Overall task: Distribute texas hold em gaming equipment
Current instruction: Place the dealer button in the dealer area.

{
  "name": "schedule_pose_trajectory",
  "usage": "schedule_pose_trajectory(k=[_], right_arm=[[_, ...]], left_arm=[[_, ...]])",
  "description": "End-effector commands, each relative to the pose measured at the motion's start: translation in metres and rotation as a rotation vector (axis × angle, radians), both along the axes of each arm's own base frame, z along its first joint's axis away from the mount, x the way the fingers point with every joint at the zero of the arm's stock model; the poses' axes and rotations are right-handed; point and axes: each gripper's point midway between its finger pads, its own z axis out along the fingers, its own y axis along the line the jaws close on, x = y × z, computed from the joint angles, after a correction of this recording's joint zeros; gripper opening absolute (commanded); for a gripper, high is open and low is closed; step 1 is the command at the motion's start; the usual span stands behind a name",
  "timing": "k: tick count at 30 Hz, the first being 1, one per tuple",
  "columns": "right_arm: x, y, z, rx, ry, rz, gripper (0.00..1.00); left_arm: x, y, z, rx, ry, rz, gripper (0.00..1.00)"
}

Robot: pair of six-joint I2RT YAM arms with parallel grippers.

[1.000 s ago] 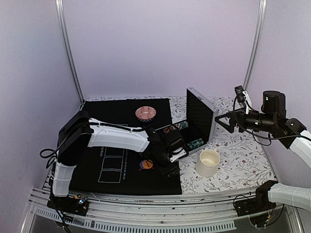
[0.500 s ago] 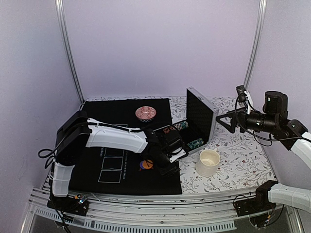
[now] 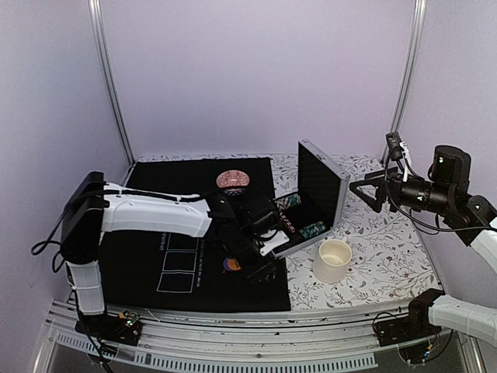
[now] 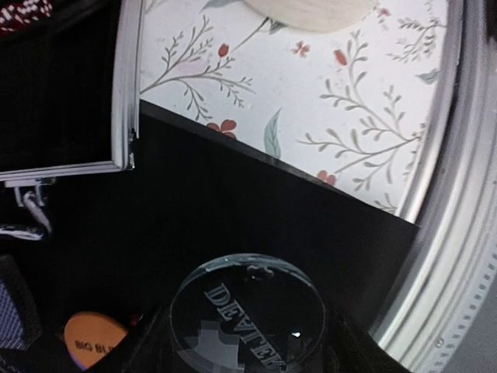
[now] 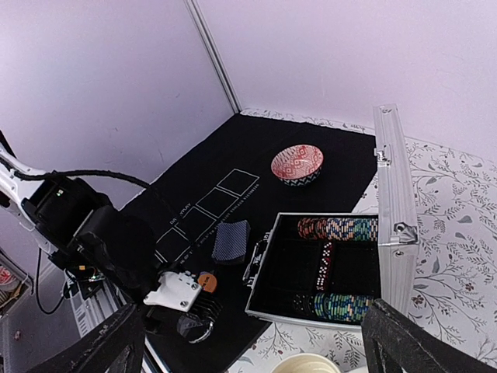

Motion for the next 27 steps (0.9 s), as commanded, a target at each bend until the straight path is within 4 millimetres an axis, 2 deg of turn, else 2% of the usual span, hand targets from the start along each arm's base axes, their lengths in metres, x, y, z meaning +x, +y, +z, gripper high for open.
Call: schedule_pose_trajectory(k=[1,3,5,10,13,17,20,25,27], right_arm=[[-0.007,0.003,0.018,0.038,-0.048,0.030,0.99],[-0.008,0.003,0.021,0.041,-0.054,0.034,0.99],[-0.008,0.004,0.023,0.042,-0.059,0.038,0.99],[-0.009,0.003,0.024,0.033,-0.070,0.040,0.99],[-0.009,0.002,0.022,0.024,-0.071,0.037,0.99],[-0.010,0.001,0.021,0.010,-0.076,0.032,0.99],[-0.010,-0.001,0.020,0.002,-0.083,0.026,0.99],[-0.009,-0.002,0.016,-0.014,-0.081,0.020,0.99],[-0.009,-0.002,0.015,-0.018,-0.083,0.019,0.99]], left_arm=[[0.015,0.013,0.062,-0.164,-0.007,0.060,0.39],[0.040,0.036,0.075,-0.197,-0.032,0.160,0.40],[0.081,0.076,0.084,-0.216,-0.067,0.331,0.41],[0.154,0.185,0.084,-0.233,-0.162,0.730,0.42],[0.180,0.251,0.072,-0.228,-0.199,0.955,0.43],[0.196,0.313,0.058,-0.222,-0.230,1.159,0.42],[0.196,0.347,0.042,-0.161,-0.239,1.260,0.42],[0.190,0.384,0.015,-0.041,-0.198,1.356,0.42],[0.189,0.391,0.008,-0.020,-0.185,1.370,0.43]])
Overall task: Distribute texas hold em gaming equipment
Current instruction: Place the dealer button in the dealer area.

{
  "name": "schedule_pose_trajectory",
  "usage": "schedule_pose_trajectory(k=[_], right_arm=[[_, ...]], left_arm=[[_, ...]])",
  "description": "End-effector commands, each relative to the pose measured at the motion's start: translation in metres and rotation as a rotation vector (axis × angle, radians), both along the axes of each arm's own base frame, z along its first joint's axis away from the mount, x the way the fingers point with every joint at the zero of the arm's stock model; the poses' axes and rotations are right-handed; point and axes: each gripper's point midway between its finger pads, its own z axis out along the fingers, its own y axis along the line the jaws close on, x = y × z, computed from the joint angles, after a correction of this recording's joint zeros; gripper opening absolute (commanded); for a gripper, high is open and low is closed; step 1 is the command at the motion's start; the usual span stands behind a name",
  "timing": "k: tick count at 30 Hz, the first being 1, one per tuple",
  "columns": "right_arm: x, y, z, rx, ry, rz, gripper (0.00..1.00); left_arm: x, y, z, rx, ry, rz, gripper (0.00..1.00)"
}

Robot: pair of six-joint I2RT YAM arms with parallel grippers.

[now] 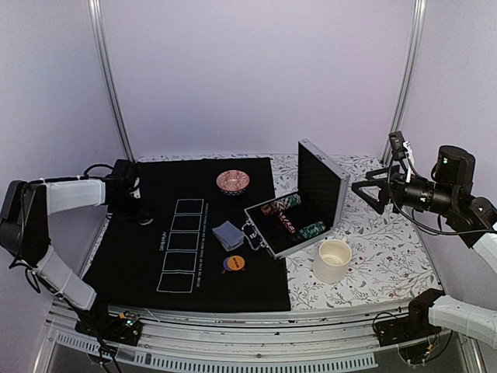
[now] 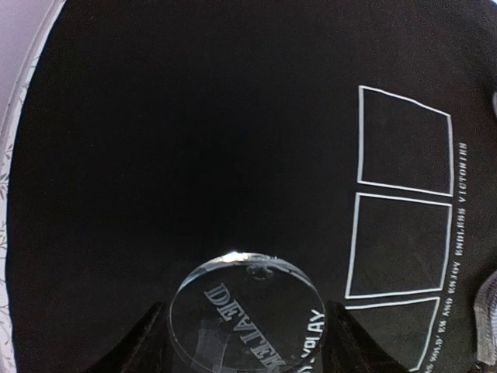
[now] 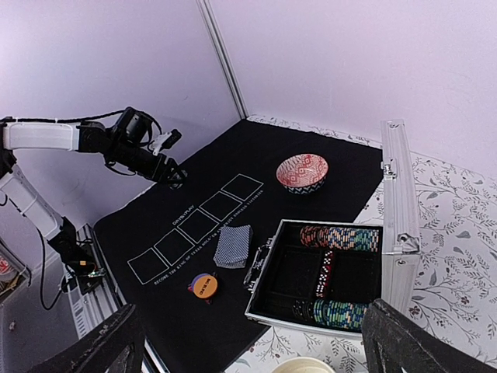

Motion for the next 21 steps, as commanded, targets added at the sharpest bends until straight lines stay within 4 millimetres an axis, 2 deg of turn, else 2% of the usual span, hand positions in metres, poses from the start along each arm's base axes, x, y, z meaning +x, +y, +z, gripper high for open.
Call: schedule_pose_trajectory(k=[1,10,16,21], right_arm=[[-0.001,-0.002,0.005,-0.017,-0.024,-0.010,0.99],[-0.001,-0.003,0.002,-0.028,-0.015,-0.013,0.99],[-0.001,-0.004,0.002,-0.029,-0.013,-0.021,0.99],[0.000,-0.004,0.002,-0.032,-0.005,-0.024,0.99]], left_arm=[[0.002,0.022,-0.015,0.033,0.025,0.069,0.43],[0.006,0.026,-0.032,0.054,0.074,0.044,0.43],[0.003,0.044,-0.038,0.079,0.098,0.079,0.44],[0.004,0.051,-0.038,0.077,0.093,0.097,0.45]])
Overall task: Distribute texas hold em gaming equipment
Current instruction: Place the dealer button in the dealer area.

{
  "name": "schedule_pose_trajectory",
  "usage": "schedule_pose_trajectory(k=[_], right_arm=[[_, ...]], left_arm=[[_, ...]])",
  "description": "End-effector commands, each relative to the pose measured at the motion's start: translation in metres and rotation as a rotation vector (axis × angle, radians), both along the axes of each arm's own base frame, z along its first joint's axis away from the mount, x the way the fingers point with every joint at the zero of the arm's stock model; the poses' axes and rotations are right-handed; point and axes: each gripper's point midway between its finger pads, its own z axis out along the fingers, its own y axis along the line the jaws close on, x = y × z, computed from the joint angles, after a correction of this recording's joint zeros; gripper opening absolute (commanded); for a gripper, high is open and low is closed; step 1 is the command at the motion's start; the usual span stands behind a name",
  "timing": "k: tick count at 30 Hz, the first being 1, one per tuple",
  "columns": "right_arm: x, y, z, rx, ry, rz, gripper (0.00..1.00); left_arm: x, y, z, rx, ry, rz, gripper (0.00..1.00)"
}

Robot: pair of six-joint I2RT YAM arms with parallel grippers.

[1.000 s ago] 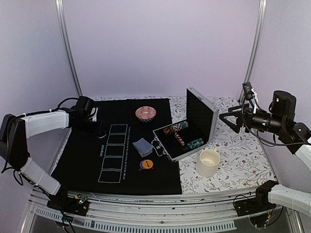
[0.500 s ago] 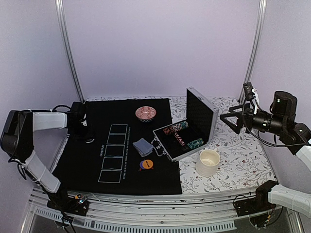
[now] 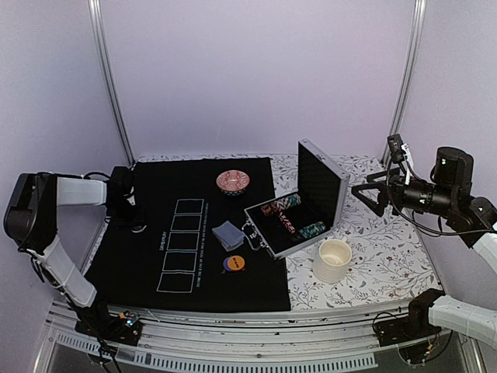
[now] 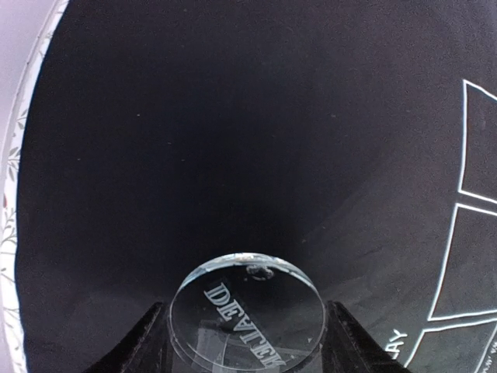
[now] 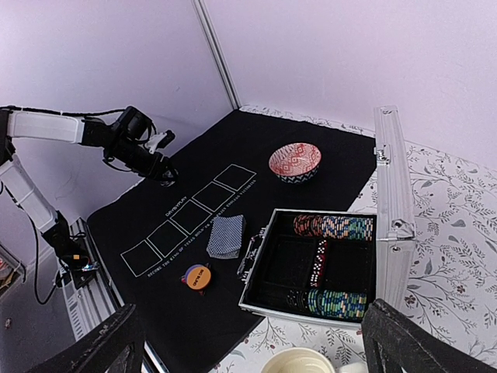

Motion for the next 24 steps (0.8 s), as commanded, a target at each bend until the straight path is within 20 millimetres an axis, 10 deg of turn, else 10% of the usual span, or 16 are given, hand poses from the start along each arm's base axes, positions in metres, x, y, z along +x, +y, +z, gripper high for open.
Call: schedule_pose_trajectory(k=[1,9,15,24], right_arm=[[0.000,-0.002,0.011,-0.001,-0.024,-0.011,0.99],[0.004,-0.004,0.007,-0.007,0.024,-0.036,0.99],[0.005,0.000,0.008,0.008,0.071,-0.036,0.95],[-0.002,0.081,-0.014,-0.102,0.156,0.066,0.90]], left_arm=[[0.008,0.008,0.001,0.012,-0.014,0.012,0.47],[0.007,0.005,0.004,-0.018,-0.024,0.015,0.90],[0.015,-0.003,0.062,-0.034,-0.163,0.003,0.98],[-0.008,-0.106,0.161,-0.047,-0.322,-0.348,0.98]])
